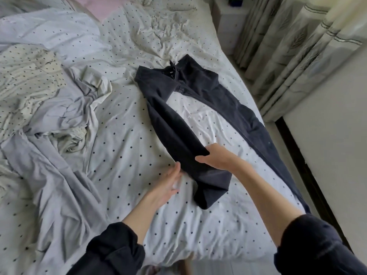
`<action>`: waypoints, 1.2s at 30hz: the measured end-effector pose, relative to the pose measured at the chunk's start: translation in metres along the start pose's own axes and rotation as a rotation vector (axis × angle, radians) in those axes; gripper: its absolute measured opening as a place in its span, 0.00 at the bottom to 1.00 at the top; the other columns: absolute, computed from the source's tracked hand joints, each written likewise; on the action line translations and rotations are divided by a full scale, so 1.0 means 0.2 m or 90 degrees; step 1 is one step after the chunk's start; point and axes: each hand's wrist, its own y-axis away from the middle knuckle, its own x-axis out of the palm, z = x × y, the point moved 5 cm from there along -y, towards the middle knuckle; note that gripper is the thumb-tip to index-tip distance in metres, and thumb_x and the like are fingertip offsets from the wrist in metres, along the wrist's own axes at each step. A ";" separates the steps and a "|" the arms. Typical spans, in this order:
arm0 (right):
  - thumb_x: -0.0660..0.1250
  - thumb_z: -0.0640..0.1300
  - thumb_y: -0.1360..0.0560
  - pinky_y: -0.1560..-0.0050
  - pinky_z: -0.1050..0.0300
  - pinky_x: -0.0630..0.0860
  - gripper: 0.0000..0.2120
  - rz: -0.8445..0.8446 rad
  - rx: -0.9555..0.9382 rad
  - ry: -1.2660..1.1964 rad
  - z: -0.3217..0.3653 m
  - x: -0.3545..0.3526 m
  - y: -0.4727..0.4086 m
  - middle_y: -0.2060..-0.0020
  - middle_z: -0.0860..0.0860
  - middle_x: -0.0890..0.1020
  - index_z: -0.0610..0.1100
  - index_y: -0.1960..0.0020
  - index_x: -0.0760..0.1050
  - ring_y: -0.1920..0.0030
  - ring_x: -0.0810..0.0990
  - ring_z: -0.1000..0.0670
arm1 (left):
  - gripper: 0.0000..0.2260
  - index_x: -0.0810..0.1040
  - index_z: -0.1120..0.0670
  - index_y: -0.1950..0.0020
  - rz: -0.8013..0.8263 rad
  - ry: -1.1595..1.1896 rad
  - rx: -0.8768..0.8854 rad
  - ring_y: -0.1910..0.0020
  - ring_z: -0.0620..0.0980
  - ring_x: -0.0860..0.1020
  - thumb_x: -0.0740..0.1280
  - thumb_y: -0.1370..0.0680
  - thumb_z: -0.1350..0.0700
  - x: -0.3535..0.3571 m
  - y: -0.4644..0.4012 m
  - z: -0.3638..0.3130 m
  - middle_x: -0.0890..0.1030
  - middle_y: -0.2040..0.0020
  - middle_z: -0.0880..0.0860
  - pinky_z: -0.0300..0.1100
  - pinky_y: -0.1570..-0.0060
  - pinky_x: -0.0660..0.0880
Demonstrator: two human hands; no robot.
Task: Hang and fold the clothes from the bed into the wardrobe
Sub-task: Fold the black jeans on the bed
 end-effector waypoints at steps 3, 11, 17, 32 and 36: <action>0.61 0.50 0.22 0.54 0.55 0.69 0.09 0.027 -0.039 0.182 0.03 0.05 0.06 0.64 0.52 0.71 0.44 0.54 0.70 0.55 0.73 0.47 | 0.39 0.57 0.50 0.24 0.022 0.010 -0.010 0.33 0.42 0.67 0.52 0.29 0.29 0.03 0.02 0.06 0.71 0.30 0.48 0.54 0.29 0.60; 0.63 0.51 0.23 0.40 0.49 0.71 0.37 0.103 -0.164 0.221 0.08 0.44 0.26 0.39 0.40 0.75 0.49 0.22 0.45 0.40 0.74 0.39 | 0.20 0.73 0.54 0.40 -0.124 0.055 0.095 0.54 0.52 0.81 0.65 0.24 0.42 -0.14 0.14 -0.11 0.82 0.51 0.54 0.48 0.57 0.79; 0.58 0.60 0.22 0.32 0.58 0.62 0.34 0.225 -0.198 -0.033 0.24 0.71 0.38 0.28 0.49 0.67 0.46 0.23 0.51 0.29 0.65 0.48 | 0.03 0.72 0.56 0.53 -0.367 -0.229 0.087 0.57 0.56 0.78 0.62 0.24 0.63 -0.42 0.28 -0.06 0.78 0.55 0.57 0.50 0.59 0.78; 0.62 0.51 0.21 0.34 0.53 0.66 0.27 0.011 0.004 -0.288 0.18 1.01 0.09 0.34 0.46 0.72 0.39 0.28 0.61 0.33 0.70 0.45 | 0.08 0.77 0.58 0.54 -0.434 -0.182 -0.003 0.56 0.56 0.81 0.59 0.23 0.64 -0.94 0.59 0.35 0.81 0.55 0.59 0.48 0.57 0.80; 0.64 0.47 0.23 0.60 0.55 0.69 0.11 -0.063 0.058 -0.407 0.16 1.04 0.09 0.66 0.48 0.72 0.42 0.60 0.71 0.63 0.72 0.48 | 0.10 0.72 0.57 0.58 -0.384 -0.231 0.019 0.59 0.53 0.77 0.58 0.20 0.56 -0.92 0.63 0.38 0.76 0.61 0.57 0.47 0.58 0.76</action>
